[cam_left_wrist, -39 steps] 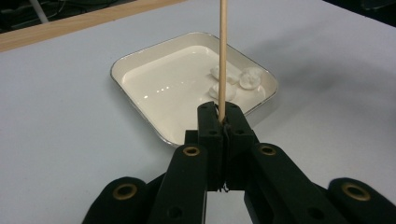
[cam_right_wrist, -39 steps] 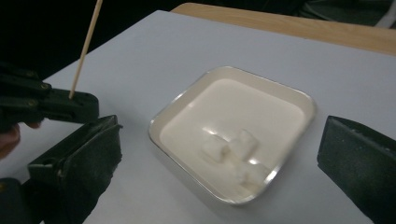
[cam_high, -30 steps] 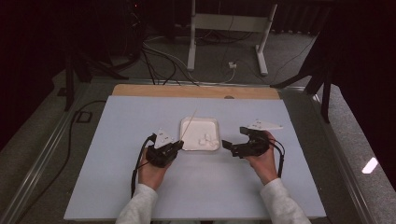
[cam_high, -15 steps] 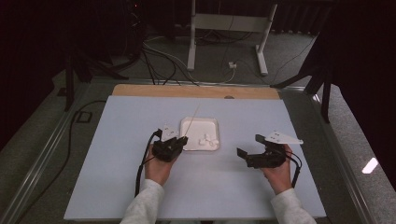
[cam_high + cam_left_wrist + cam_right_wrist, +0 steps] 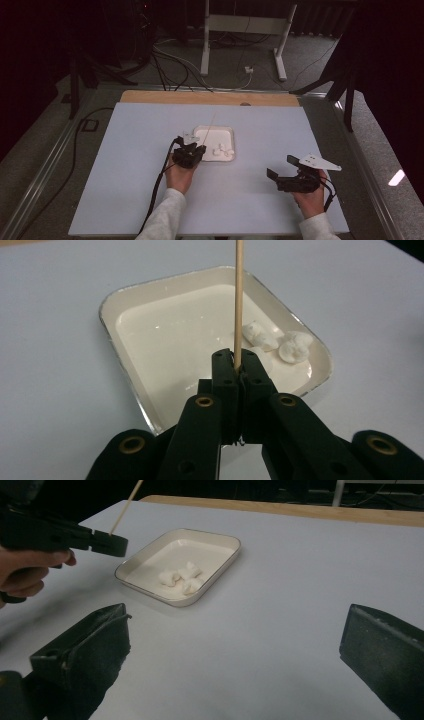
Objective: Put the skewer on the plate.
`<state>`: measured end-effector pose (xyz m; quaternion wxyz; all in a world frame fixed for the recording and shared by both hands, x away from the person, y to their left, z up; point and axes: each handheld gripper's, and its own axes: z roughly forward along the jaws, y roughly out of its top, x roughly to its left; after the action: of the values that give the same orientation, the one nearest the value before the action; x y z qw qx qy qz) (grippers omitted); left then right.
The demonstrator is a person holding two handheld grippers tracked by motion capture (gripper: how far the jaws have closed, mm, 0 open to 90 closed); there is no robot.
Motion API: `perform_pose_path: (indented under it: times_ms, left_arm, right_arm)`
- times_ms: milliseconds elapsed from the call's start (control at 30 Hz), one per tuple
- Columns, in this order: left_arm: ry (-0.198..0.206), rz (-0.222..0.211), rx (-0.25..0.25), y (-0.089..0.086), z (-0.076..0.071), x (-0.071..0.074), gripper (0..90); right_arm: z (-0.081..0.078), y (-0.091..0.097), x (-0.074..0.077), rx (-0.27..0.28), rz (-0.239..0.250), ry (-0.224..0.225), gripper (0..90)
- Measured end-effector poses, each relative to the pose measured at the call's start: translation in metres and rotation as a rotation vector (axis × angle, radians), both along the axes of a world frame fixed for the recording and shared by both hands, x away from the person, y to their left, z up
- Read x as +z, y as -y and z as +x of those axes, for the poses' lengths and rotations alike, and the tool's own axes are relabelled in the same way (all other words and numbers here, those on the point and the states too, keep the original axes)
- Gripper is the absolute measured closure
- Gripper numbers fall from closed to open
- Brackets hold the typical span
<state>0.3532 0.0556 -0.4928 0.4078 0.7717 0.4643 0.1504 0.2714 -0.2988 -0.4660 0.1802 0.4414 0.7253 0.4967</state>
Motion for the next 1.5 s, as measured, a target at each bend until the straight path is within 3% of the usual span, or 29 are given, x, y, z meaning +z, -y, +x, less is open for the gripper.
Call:
perform_pose_path:
  times_ms: [433,933,1167,1300,1500]
  left_arm:
    - [-0.081,0.028,0.069,0.011,0.017,-0.017,89.2]
    - [-0.116,0.045,0.143,0.010,0.023,-0.023,88.8]
    - [-0.123,0.044,0.152,0.011,0.024,-0.025,82.5]
    - [-0.113,0.024,0.139,0.010,0.023,-0.023,70.3]
    - [-0.054,-0.076,0.104,0.000,0.019,-0.011,47.6]
  right_arm:
    - [-0.002,0.003,-0.003,-0.010,0.001,-0.002,0.0]
    - [-0.003,0.003,-0.001,-0.009,0.004,0.006,0.0]
    - [-0.003,0.004,-0.001,-0.013,0.009,0.008,0.0]
    - [-0.004,0.004,-0.001,-0.011,0.010,0.008,0.0]
    - [-0.005,0.006,0.000,-0.008,0.025,0.015,0.0]
